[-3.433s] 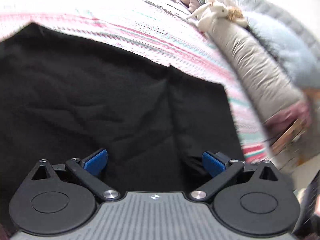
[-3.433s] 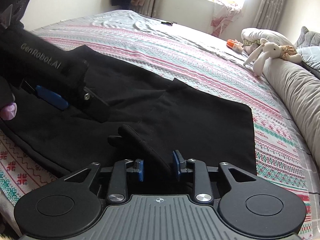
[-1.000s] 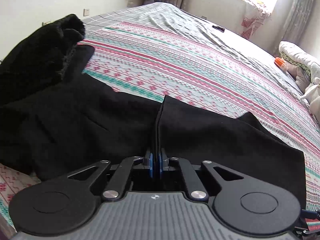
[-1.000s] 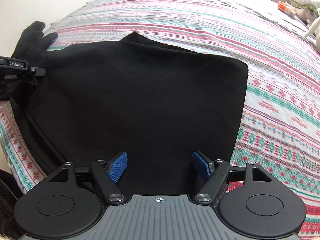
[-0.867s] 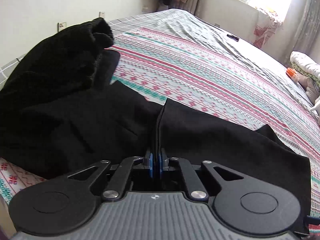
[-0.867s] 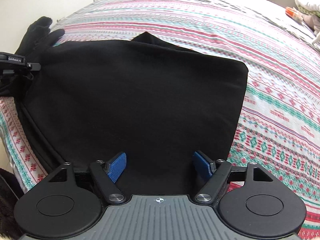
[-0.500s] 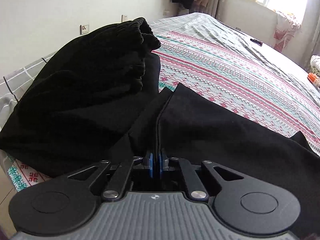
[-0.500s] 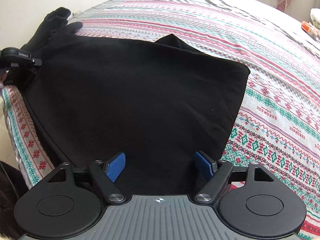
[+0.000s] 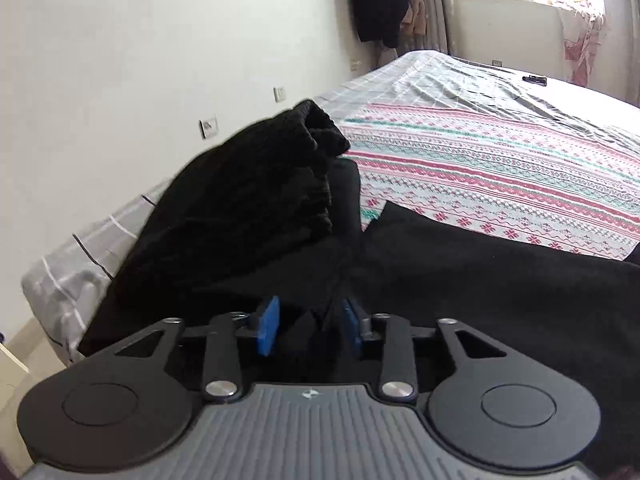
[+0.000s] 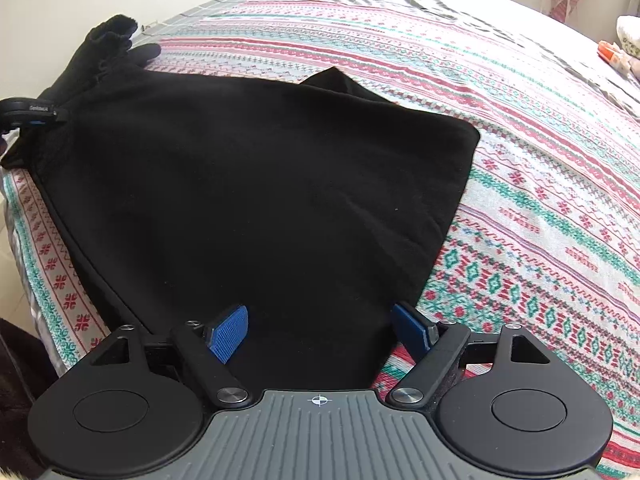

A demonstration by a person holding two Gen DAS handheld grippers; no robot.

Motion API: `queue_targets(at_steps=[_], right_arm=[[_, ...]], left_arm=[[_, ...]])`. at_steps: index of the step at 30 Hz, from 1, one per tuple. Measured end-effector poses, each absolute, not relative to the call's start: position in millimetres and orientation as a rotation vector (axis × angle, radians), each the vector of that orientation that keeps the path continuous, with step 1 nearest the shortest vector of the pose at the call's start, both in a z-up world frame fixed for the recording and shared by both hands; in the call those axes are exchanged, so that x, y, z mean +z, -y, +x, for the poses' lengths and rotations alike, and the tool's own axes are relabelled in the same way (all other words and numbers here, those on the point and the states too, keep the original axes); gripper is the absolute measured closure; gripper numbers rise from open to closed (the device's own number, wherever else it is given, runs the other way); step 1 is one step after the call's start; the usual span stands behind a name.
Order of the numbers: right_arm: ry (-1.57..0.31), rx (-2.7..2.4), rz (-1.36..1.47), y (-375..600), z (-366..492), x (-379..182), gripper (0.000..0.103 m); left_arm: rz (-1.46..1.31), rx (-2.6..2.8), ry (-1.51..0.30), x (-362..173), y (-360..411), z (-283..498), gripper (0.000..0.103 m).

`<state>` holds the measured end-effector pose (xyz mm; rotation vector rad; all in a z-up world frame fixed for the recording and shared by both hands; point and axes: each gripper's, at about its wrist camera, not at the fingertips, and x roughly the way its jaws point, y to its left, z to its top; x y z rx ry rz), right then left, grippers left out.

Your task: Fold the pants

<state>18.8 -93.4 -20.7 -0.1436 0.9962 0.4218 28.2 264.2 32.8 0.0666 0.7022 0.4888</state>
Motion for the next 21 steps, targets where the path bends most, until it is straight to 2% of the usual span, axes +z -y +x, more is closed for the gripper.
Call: queue_targets(at_steps=[5,10,19,21], right_arm=[[-1.02,0.395,-0.065,113.6,21.6,-17.6,0.022],[-1.064,0.399,0.053,134.5,20.5,-19.0,0.022],[-1.138,0.461,0.267,161.4,9.4,-29.0,0.022],[-1.149,0.478,0.319,168.1,7.0,-30.2,0.026]], left_arm=[[-0.006,0.359,-0.68,44.2,-253.6,12.3,0.015],[-0.028,0.167,-0.728,35.0,-213.9,-0.3,0.002],[0.062,-0.158,-0.778,1.4,-118.0,-8.8,0.0],[0.103,-0.213,-0.779,-6.4,-102.2,-7.6,0.0]])
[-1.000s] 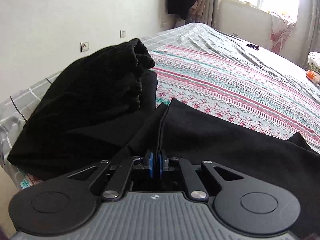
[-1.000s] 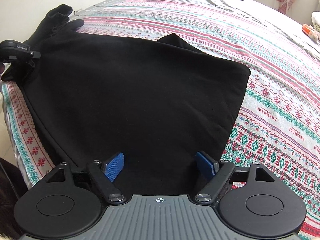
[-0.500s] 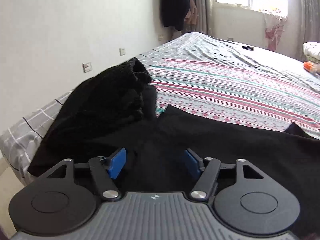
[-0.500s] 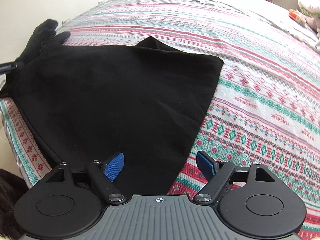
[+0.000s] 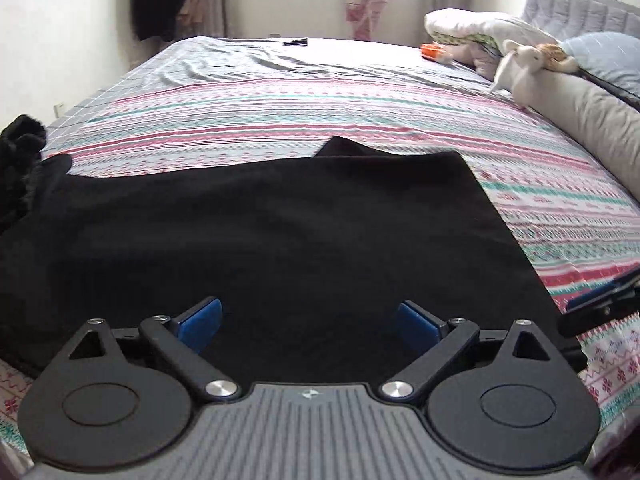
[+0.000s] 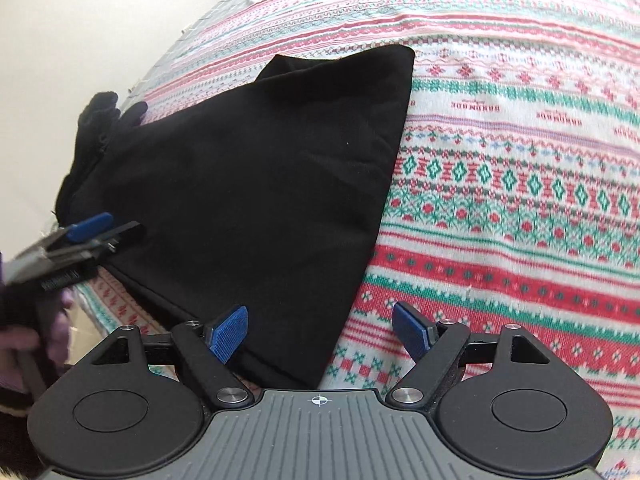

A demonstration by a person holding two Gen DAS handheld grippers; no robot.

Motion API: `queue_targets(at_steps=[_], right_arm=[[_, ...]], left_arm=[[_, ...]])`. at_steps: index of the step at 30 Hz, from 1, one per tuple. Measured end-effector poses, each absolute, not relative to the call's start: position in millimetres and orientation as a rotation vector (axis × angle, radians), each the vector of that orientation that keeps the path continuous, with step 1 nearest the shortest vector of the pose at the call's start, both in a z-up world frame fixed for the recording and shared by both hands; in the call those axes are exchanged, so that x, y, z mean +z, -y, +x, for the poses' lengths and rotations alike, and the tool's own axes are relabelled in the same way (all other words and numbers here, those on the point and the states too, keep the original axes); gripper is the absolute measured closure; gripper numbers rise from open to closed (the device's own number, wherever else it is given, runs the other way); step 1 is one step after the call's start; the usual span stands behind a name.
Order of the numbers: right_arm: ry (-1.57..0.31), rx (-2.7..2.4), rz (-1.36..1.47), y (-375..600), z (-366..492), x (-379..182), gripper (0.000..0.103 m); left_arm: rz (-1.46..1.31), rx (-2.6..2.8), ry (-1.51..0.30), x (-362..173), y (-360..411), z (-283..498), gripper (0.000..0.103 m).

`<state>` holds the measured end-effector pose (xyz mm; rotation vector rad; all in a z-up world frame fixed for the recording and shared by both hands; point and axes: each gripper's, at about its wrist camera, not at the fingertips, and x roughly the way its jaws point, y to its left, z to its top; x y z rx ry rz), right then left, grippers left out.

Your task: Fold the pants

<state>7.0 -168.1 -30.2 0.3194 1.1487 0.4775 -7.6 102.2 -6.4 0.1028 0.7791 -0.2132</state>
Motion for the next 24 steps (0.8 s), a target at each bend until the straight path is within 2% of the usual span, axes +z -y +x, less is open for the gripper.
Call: queue_targets(at_steps=[9,24], right_arm=[[-1.203,0.548,0.558,197.6,-3.0,-46.3,0.059],[-1.221,0.596,0.621,207.3,-8.9,-52.7,0.061]], left_arm=[[0.201,-0.372,-0.794,-26.6,-55.2,-14.2,0.0],[0.231,-0.527,-0.782,-25.3,-37.9,-29.7,0.0]])
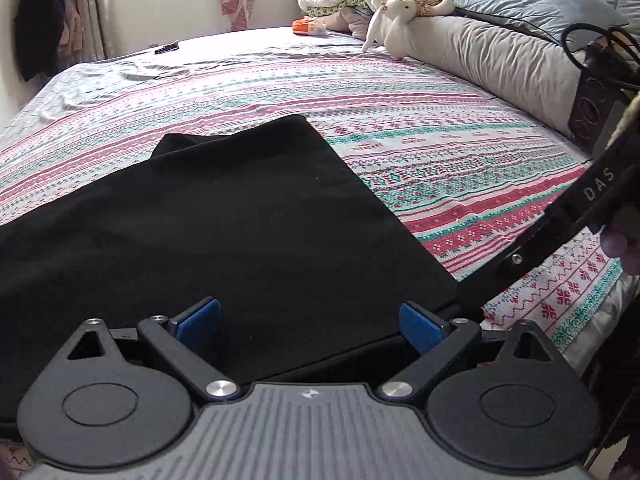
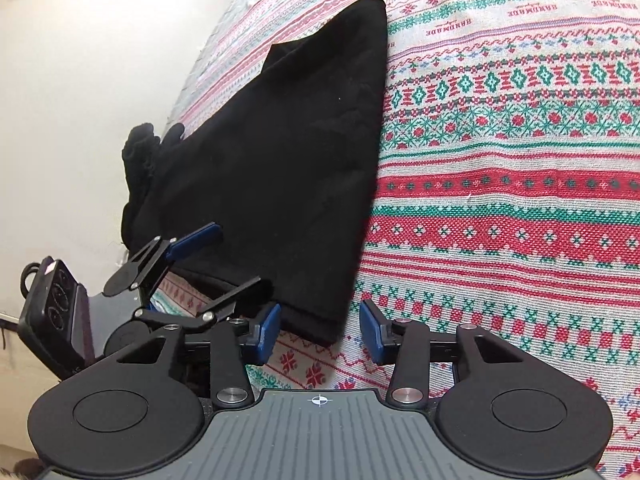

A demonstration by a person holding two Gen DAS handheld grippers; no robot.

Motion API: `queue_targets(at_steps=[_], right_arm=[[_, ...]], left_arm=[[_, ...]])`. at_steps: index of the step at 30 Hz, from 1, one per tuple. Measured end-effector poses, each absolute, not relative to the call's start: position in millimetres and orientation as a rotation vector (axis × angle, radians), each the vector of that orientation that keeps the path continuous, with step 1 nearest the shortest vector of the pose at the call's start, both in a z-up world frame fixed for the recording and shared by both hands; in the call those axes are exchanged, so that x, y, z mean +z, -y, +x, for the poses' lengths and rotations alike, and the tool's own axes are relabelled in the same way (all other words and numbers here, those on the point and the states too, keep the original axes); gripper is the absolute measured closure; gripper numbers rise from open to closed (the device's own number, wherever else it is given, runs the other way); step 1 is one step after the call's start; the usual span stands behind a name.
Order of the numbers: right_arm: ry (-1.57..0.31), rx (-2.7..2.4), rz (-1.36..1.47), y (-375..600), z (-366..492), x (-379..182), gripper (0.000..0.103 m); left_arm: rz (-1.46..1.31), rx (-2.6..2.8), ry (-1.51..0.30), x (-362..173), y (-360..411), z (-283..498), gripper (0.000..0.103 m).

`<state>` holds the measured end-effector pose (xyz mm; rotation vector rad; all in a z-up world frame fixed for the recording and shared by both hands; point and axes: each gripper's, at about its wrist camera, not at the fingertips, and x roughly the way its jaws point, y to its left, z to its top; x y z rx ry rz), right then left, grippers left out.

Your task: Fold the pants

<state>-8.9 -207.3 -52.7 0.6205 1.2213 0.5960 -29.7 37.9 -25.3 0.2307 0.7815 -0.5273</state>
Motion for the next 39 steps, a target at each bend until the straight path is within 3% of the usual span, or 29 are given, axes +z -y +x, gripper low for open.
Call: queue_targets(at_steps=[22,27,32,39], right_arm=[[-1.174,0.687,0.754,199.9,14.8,-35.2,0.062],[-1.158,0.687,0.751,192.1,22.4,-28.3,0.061],[-1.135,0.669,0.729,191.9,25.4,-22.7,0.06],[-1.117,0.506,0.671,205.3,41.4,-31.6,0.059]], left_arm=[[0.46,-0.644,-0.528,-36.6,24.2,-82.4,0.003],[0.505,-0.542,-0.517,-47.4,32.5,-73.3,0.013],[0.463,-0.45,-0.579,-52.5,26.4,-55.3,0.04],[0.442,-0.439,-0.586,-50.4,23.0,-49.2,0.043]])
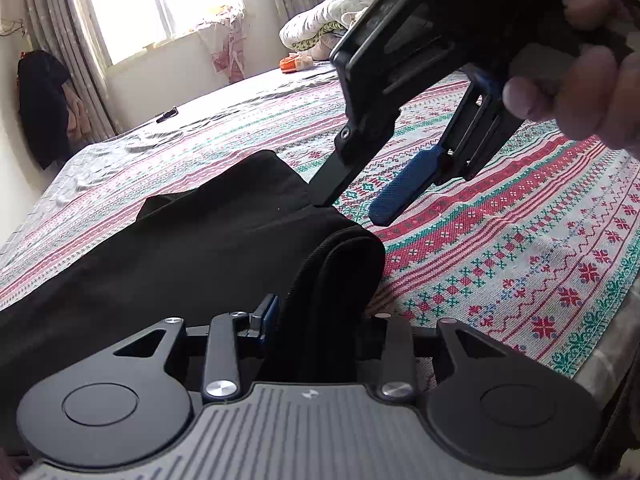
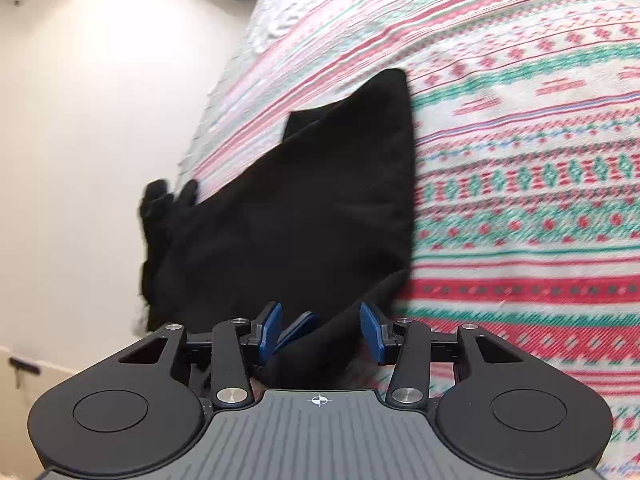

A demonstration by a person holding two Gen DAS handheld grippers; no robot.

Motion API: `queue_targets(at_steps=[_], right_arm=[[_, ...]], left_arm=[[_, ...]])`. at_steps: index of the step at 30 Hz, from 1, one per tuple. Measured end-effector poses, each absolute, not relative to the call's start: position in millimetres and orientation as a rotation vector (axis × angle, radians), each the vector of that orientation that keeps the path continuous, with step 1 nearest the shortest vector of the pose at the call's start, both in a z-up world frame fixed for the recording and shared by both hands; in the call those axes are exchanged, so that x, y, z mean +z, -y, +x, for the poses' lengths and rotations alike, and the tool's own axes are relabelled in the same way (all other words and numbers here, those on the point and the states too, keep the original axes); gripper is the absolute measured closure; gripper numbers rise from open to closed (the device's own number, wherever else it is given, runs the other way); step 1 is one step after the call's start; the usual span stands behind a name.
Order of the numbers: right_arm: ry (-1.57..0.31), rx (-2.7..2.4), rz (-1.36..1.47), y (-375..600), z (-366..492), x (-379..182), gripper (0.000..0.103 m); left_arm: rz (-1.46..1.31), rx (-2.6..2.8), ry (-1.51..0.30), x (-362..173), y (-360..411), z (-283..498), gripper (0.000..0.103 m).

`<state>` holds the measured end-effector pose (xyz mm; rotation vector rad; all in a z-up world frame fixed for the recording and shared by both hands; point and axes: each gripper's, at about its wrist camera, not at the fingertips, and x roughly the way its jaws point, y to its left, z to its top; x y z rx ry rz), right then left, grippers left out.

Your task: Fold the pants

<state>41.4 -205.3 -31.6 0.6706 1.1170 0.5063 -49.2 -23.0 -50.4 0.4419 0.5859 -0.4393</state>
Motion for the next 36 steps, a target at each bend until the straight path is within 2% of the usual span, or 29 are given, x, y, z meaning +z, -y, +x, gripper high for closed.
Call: queue_targets(at_steps=[3,6,11,18,22,23,24,30,36], right_arm=[[-1.133,0.45,0.669,205.0,57.1,-49.4,0.059],[-1.075,0.437,0.732,206.5,72.7,-62.5,0.069],[-1.005,0.398,0.805,204.2,98.7,-71.4,0.078],[-0.961,0.374,0.851,196.2,144.0,-75.9,0.08],[-0.954,0.343,0.89,197.9,166.7,-80.2,0.088],[-0.959,0.335,0.902,198.8,170.3,-82.4,0.093],[-0.967,0.327,0.904,199.8,172.9,-83.8,0.099],[-0.941,0.284,0.851,209.7,171.4,-63.3,0.099],[-0.913,0.272,0.879,255.1,151.2,-40.1,0.099]], left_arm=[[0.44,-0.433,-0.586,-50.0,24.2,-49.4,0.043],[0.43,-0.426,-0.587,-50.1,24.3,-49.9,0.043],[0.42,-0.422,-0.588,-49.6,24.4,-56.0,0.043],[0.383,-0.43,-0.613,-47.8,16.6,-47.6,0.043],[0.368,-0.443,-0.632,-46.4,19.2,-46.2,0.059],[0.369,-0.444,-0.629,-45.1,21.0,-46.5,0.066],[0.376,-0.443,-0.62,-42.9,23.4,-47.0,0.067],[0.494,-0.443,-0.468,-12.6,41.7,-65.2,0.069],[0.402,-0.464,-0.505,2.6,77.3,-84.0,0.069]])
